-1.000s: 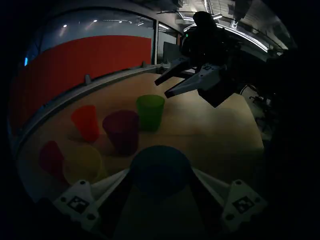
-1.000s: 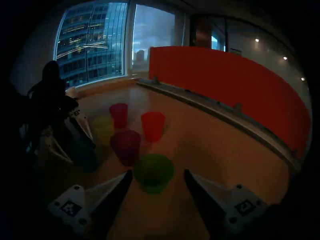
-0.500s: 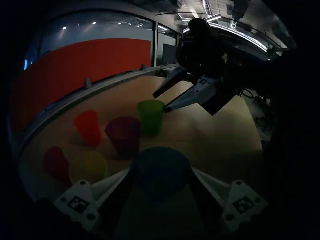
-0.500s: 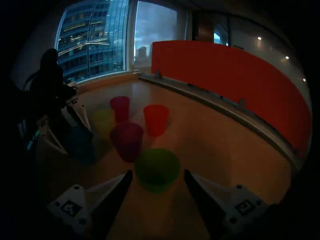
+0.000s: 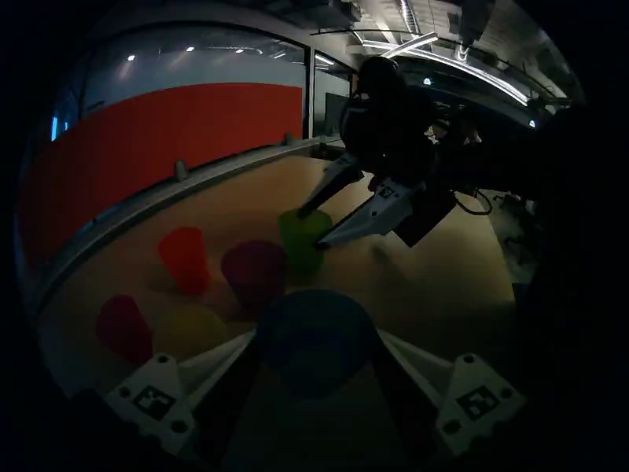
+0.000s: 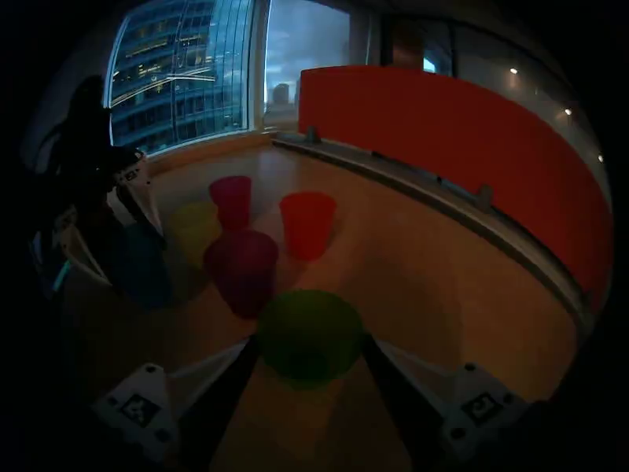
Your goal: Pour water
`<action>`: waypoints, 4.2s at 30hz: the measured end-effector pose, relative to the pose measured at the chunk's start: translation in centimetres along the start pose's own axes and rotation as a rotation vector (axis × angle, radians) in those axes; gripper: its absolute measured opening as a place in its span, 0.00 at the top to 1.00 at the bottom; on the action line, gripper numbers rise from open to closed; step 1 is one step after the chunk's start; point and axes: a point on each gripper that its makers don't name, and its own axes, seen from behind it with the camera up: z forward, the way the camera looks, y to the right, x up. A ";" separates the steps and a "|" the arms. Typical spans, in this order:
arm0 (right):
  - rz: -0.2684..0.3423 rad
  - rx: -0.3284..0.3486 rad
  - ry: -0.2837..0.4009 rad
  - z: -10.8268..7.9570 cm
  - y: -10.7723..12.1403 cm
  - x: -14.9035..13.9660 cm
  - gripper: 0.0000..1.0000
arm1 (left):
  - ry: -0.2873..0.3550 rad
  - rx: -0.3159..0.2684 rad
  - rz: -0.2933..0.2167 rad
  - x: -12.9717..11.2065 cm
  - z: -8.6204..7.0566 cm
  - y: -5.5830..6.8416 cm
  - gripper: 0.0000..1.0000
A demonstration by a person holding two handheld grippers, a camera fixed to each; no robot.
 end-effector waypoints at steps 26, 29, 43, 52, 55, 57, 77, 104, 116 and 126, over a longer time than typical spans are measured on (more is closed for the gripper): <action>-0.007 0.002 0.016 0.6 -0.3 0.4 0.06 | 0.029 0.036 -0.020 0.6 -1.1 -0.8 0.12; -0.005 -0.003 0.038 -0.1 -0.4 1.2 0.06 | 0.043 0.043 -0.025 1.1 -1.3 -0.8 0.12; -0.011 -0.028 0.163 -4.3 -1.6 5.8 0.08 | 0.138 0.109 -0.045 4.1 -3.3 -1.3 0.12; -0.016 -0.041 0.257 -6.6 -2.8 8.5 0.08 | 0.219 0.159 -0.061 6.3 -5.1 -1.9 0.12; -0.017 -0.046 0.289 -7.3 -3.1 9.4 0.08 | 0.240 0.172 -0.065 6.8 -5.5 -2.1 0.12; -0.017 -0.051 0.311 -7.7 -3.2 9.9 0.08 | 0.253 0.181 -0.066 7.1 -5.7 -2.2 0.12; -0.025 -0.093 0.476 -10.3 -3.3 14.0 0.07 | 0.351 0.207 -0.085 10.3 -6.4 -2.2 0.12; -0.053 -0.037 0.492 -10.5 -5.5 14.6 0.08 | 0.377 0.282 0.059 14.4 -7.8 -3.6 0.12; -0.060 0.033 0.487 -9.4 -8.3 14.3 0.08 | 0.393 0.346 0.225 18.3 -9.6 -4.0 0.12; -0.068 0.088 0.499 -8.8 -10.7 15.1 0.08 | 0.399 0.393 0.354 21.5 -11.0 -4.4 0.12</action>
